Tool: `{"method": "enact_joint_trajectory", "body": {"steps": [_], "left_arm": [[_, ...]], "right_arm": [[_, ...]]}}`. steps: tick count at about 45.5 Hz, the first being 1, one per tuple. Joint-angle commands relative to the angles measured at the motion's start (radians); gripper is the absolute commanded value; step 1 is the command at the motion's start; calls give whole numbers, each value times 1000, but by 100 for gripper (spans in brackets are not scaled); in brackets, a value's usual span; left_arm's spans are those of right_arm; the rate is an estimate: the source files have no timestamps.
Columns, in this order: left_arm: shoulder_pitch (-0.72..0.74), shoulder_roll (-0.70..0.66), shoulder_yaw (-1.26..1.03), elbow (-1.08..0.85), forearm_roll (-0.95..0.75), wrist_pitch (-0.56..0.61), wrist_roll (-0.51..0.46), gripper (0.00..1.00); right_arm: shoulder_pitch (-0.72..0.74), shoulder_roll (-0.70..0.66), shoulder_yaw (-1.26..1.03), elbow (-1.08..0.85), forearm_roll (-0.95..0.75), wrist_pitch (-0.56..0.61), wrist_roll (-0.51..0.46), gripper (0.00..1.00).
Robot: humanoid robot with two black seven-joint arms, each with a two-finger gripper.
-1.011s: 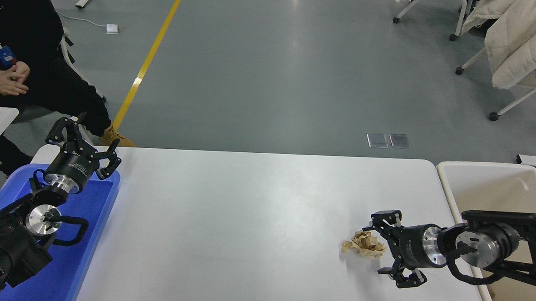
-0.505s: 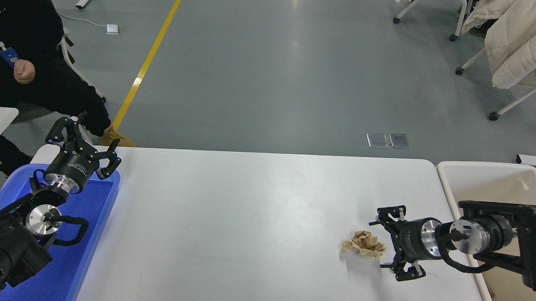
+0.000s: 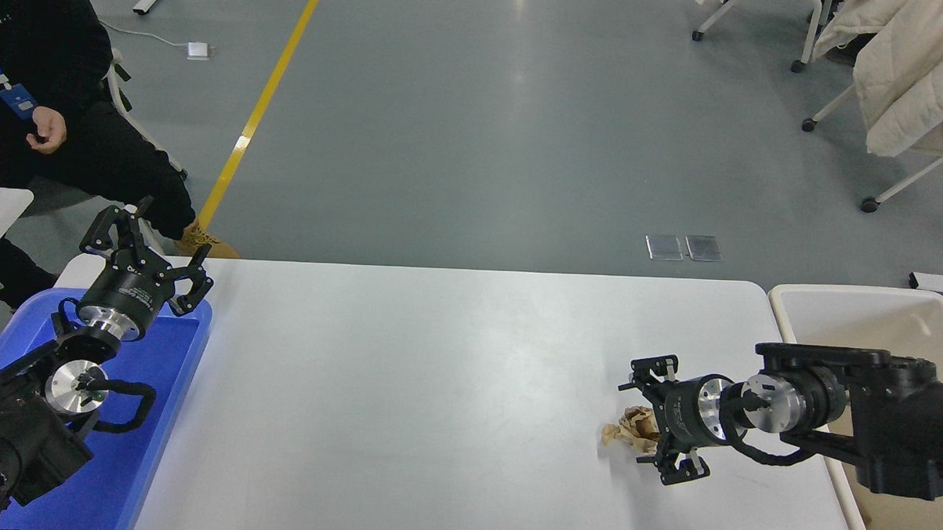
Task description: Clean the table surface
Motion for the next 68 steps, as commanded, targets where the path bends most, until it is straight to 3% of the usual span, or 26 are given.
{"method": "enact_joint_trajectory", "body": {"steps": [1, 13, 17, 22, 29, 45, 68], "left_arm": [[0, 0, 0, 0, 0, 0, 0, 100], [0, 0, 0, 0, 0, 0, 0, 100], [0, 0, 0, 0, 0, 0, 0, 100], [0, 0, 0, 0, 0, 0, 0, 100], [0, 0, 0, 0, 0, 0, 0, 100], [0, 0, 0, 0, 0, 0, 0, 100], [0, 0, 0, 0, 0, 0, 0, 100]], "right_arm": [[-12, 32, -8, -59, -4, -4, -1, 98], [-7, 32, -11, -70, -56, -4, -1, 83], [-6, 32, -11, -67, -59, -1, -1, 63], [-3, 32, -14, -65, -61, 4, -2, 30], [2, 32, -14, -55, -64, 10, -18, 0], [8, 9, 35, -32, -87, 10, -226, 0], [238, -218, -72, 266, -415, 51, -301, 0]]}}
